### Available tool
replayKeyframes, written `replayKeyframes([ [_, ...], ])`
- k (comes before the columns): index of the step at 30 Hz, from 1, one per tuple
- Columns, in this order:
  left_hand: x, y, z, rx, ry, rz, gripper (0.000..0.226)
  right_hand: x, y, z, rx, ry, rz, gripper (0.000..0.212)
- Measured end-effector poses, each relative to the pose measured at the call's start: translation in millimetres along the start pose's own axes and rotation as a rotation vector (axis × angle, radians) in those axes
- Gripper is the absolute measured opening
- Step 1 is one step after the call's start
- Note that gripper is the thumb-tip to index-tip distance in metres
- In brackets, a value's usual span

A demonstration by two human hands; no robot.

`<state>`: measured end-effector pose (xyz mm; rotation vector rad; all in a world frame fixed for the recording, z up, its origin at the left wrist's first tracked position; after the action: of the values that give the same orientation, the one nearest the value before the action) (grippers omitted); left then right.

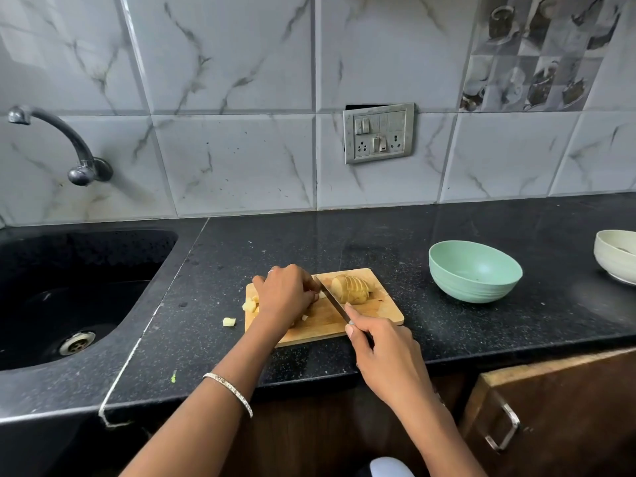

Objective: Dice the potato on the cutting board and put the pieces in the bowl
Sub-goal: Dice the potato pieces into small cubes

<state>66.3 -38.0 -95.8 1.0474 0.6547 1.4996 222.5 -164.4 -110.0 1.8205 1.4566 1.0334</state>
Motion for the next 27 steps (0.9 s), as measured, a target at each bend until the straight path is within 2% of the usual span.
replayKeyframes([
  [11,2,1,0,-0.003,0.023,0.009,0.009,7,-14,-10,-0.094,-0.013,-0.094,0.042],
  [17,3,1,-4,-0.05,0.057,-0.002,0.008,15,-11,-1,0.035,-0.081,-0.105,0.042],
  [20,3,3,-5,-0.041,0.061,0.0,0.011,12,-3,1,0.073,-0.066,-0.056,0.041],
  [27,3,7,-9,-0.006,0.076,-0.009,0.012,5,-14,-8,0.013,-0.04,-0.087,0.043],
])
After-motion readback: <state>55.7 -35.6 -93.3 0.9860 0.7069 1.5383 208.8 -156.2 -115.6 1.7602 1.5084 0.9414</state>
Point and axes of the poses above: each hand's wrist, its own x-axis towards the middle knuckle, its own y-axis out of the back of the hand, z = x × y, the point moved 3 cm from there along x, towards the middle knuckle, and after that the axes turned 5 degrees about -x, right-handed, at the moved point
